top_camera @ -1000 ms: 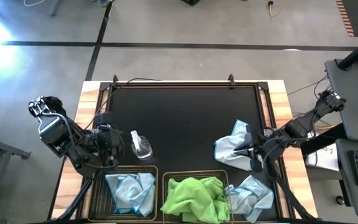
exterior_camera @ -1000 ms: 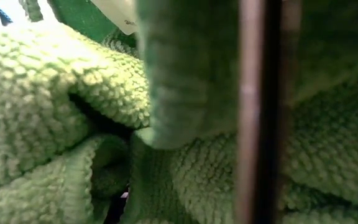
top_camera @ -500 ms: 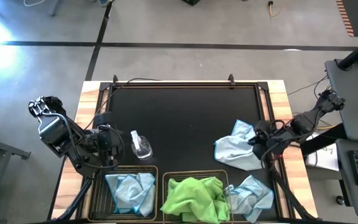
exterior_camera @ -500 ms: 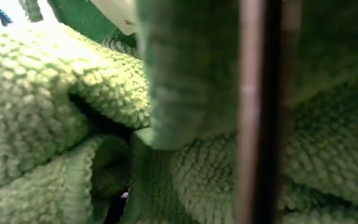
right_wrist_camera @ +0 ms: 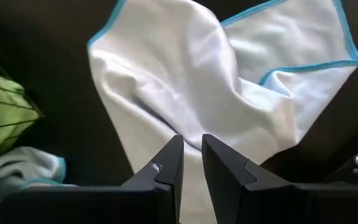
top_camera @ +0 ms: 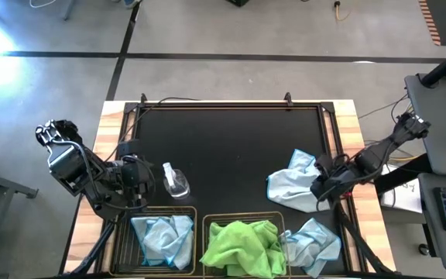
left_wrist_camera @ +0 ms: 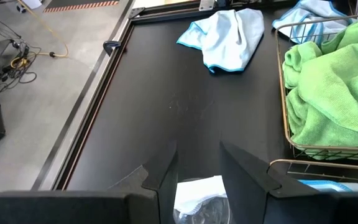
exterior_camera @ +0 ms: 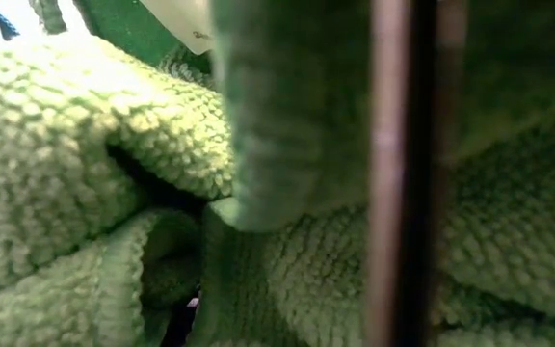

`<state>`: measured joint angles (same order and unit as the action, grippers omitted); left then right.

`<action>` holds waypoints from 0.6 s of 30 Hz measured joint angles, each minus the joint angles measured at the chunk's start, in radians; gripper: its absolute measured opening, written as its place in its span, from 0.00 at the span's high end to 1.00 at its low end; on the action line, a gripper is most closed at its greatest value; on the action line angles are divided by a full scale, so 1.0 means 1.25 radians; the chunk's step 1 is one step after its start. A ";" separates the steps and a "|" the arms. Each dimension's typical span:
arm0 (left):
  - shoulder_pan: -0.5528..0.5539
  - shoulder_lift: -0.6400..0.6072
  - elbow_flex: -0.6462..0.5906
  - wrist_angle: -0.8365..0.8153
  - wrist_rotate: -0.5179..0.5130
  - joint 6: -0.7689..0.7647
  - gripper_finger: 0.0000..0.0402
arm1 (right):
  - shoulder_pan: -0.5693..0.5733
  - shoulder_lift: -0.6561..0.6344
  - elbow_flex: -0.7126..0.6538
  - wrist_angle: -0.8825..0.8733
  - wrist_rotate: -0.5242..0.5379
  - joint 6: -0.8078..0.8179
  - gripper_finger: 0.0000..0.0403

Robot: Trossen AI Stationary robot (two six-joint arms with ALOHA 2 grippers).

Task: Sort microfiber towel by color & place in baskets
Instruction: Put the white microfiber cloth into the left wire basket

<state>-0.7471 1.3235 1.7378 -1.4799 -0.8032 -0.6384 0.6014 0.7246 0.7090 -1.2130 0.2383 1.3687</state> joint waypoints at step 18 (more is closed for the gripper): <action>0.000 0.000 0.000 -0.001 0.000 0.000 0.74 | 0.000 0.260 -0.001 0.035 -0.030 -0.547 0.87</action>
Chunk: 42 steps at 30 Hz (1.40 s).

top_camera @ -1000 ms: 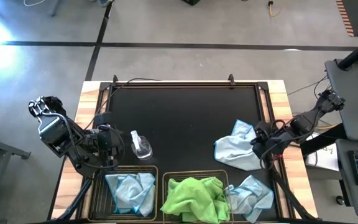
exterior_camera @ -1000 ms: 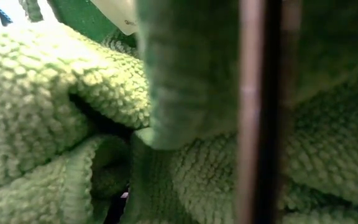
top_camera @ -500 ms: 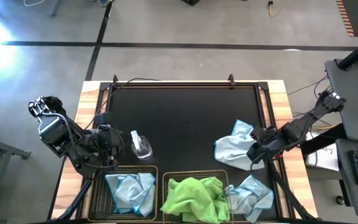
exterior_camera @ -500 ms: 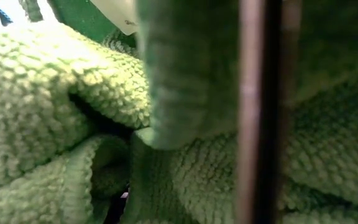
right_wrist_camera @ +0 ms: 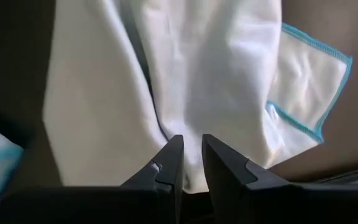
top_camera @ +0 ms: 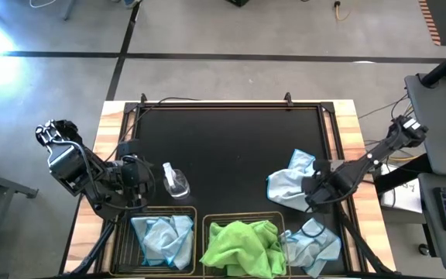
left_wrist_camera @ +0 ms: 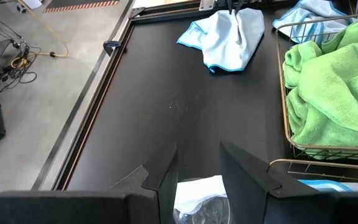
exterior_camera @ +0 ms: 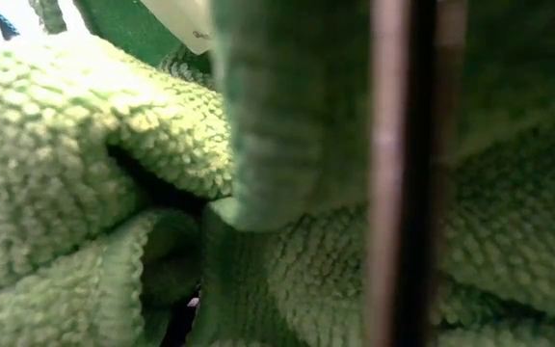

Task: Sort microfiber towel by color & place in baskets
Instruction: Put the white microfiber cloth into the left wire basket

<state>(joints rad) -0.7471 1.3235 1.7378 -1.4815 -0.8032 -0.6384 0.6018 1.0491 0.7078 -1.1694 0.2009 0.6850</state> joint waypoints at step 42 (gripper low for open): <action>0.000 0.000 -0.003 0.000 0.000 0.004 0.74 | 0.000 0.151 0.000 0.216 0.008 0.016 0.87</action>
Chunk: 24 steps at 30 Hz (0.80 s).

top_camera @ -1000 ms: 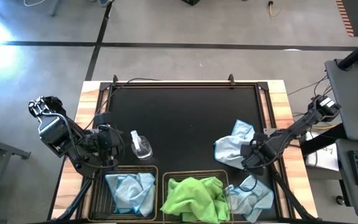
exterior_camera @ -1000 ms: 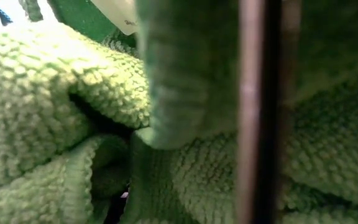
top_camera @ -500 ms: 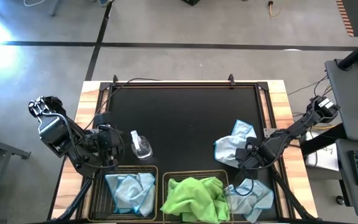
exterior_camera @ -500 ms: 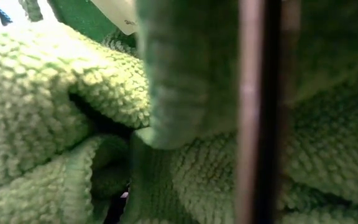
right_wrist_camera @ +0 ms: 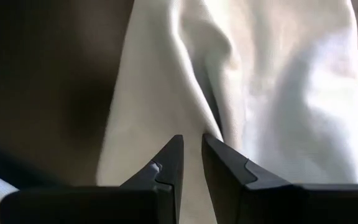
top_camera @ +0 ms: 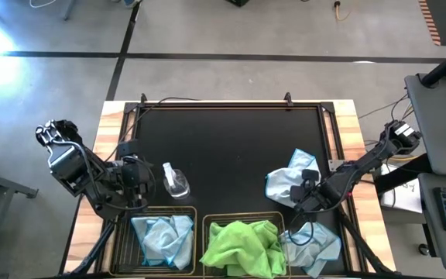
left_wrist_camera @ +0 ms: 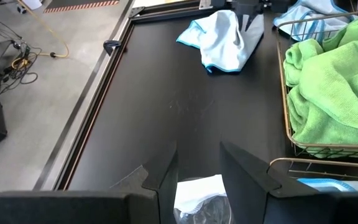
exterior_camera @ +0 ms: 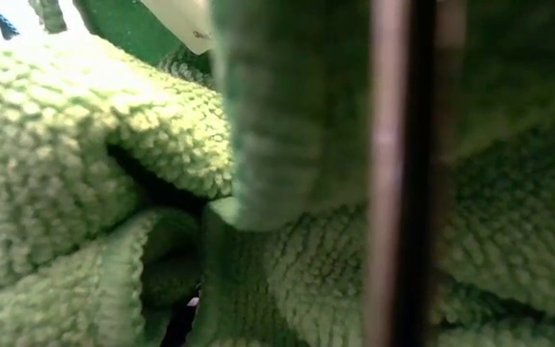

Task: Sort microfiber towel by color & place in baskets
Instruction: Put the white microfiber cloth into the left wire basket

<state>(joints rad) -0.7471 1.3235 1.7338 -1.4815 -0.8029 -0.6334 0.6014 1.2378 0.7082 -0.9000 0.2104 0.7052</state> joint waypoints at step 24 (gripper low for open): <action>0.000 0.000 -0.002 0.001 -0.002 -0.004 0.74 | 0.000 -0.005 0.001 0.073 -0.006 0.028 0.64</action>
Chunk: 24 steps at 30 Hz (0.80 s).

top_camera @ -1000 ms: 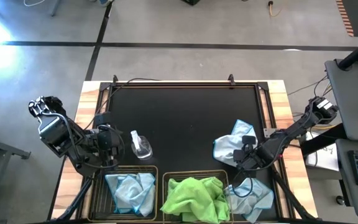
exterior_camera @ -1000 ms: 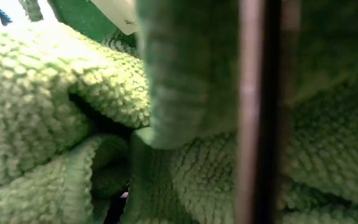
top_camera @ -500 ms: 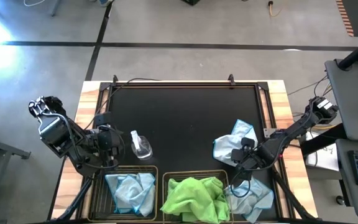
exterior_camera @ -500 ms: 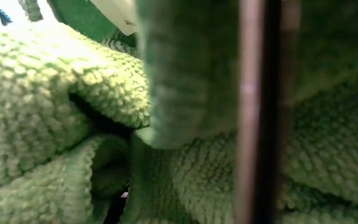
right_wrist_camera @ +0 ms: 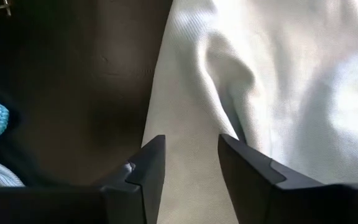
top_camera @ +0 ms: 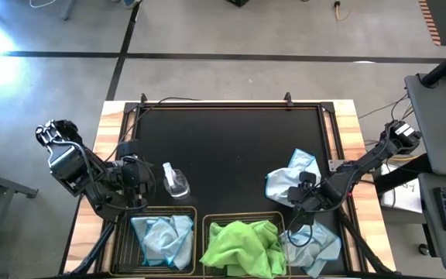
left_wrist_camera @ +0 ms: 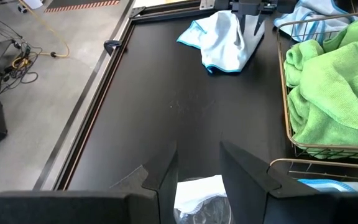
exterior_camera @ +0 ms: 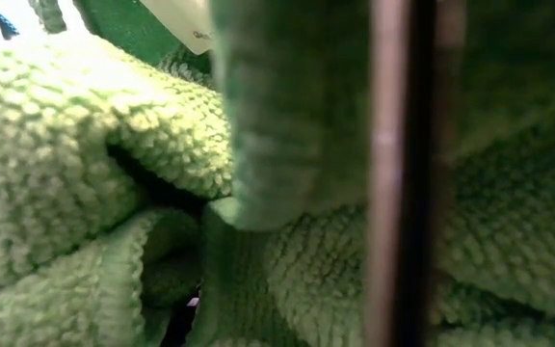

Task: Sort microfiber towel by color & place in baskets
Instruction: Put the white microfiber cloth into the left wire basket

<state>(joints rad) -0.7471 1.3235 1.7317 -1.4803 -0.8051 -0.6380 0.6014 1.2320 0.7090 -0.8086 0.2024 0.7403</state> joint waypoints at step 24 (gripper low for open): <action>0.000 0.000 0.000 0.000 0.000 0.000 0.74 | 0.000 0.142 -0.005 -0.115 -0.057 -0.034 0.62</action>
<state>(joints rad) -0.7471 1.3235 1.7313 -1.4803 -0.8047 -0.6380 0.6014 1.4097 0.7029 -0.9517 0.1314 0.6977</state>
